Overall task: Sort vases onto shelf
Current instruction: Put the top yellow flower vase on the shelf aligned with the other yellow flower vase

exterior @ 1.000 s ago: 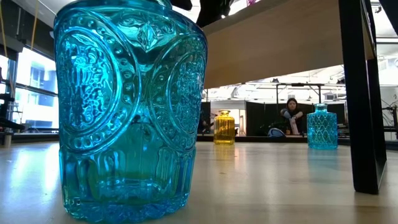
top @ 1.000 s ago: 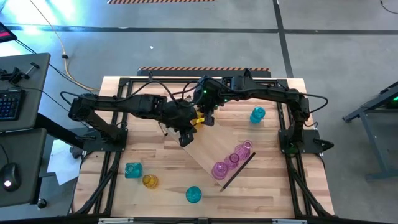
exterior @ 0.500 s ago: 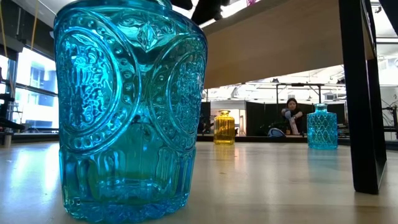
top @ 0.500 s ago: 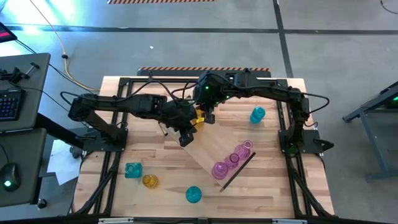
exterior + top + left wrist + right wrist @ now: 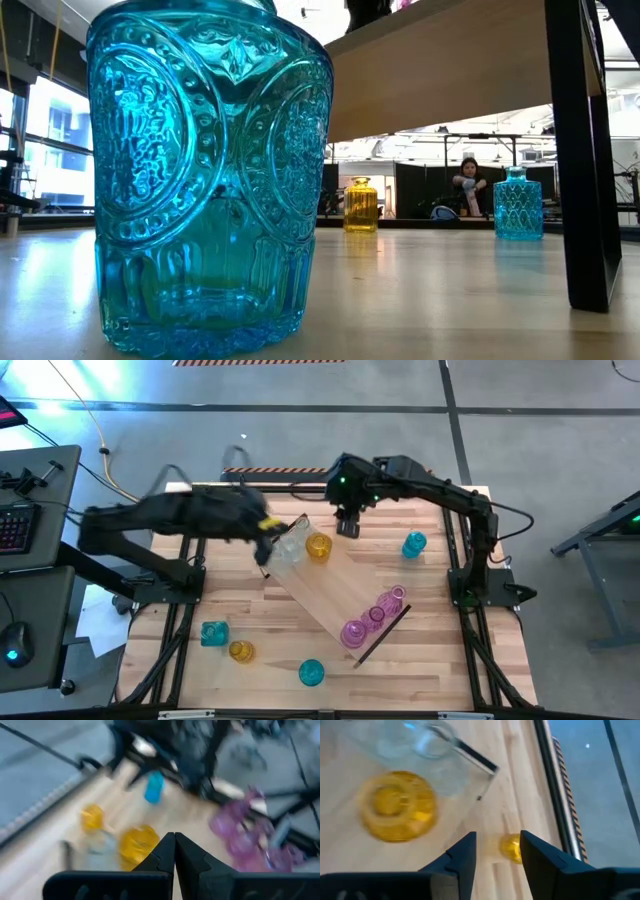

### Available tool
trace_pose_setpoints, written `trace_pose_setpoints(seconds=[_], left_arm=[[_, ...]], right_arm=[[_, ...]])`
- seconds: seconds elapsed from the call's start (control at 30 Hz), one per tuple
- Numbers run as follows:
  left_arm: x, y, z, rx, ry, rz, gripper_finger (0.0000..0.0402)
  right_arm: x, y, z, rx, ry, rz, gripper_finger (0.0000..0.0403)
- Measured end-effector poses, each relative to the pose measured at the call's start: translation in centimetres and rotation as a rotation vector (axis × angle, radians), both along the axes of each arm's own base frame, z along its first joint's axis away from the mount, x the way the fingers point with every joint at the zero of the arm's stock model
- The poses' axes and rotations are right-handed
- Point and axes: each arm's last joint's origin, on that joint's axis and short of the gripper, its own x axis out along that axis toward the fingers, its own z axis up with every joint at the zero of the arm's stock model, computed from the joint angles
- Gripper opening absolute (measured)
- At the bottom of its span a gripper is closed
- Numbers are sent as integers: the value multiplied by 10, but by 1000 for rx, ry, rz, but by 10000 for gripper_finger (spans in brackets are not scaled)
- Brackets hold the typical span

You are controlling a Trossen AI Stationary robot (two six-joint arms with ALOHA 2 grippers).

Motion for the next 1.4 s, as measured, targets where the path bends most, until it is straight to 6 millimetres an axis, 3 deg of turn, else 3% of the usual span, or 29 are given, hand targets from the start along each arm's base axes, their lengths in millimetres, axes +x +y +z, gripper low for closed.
trace_pose_setpoints(seconds=[0.2,0.43,0.73,1.0,1.3,1.4], left_arm=[[-52,6,28,56,-145,119,1],[-84,9,32,117,-121,132,1],[-97,10,32,202,-73,140,1],[-106,10,30,201,-45,110,1],[-114,10,31,198,-53,108,1],[-116,10,31,189,-60,93,1]], right_arm=[[-8,-36,-7,-28,21,-59,135],[-20,-77,-10,107,-55,-155,135],[-7,-112,-51,310,-2,-287,135],[8,-108,-84,358,136,-337,135],[7,-122,-105,339,222,-418,135],[3,-127,-120,358,262,-438,135]])
